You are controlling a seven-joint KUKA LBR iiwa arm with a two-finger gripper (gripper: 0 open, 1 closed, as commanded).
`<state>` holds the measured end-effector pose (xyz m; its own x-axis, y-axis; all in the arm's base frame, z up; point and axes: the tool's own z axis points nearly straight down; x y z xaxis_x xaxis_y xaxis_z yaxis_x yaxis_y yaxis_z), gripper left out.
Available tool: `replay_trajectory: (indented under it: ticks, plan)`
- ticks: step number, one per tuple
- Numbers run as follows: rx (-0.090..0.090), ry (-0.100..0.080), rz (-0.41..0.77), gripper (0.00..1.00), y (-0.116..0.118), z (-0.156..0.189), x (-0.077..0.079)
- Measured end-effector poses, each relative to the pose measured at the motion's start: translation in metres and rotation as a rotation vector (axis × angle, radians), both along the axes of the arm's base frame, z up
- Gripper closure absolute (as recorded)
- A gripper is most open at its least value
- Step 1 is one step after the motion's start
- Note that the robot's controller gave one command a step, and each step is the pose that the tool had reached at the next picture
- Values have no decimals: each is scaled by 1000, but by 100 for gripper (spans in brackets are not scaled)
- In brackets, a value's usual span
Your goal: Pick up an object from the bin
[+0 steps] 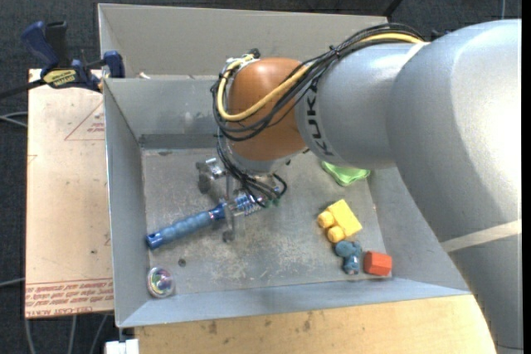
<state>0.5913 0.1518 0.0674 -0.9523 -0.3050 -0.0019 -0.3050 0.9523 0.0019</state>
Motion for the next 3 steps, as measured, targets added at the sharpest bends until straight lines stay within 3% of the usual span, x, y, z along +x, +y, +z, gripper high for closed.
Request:
replay_trajectory:
  ticks: [3]
  plan:
    - [0, -1, -7, 0, 2, 1, 2]
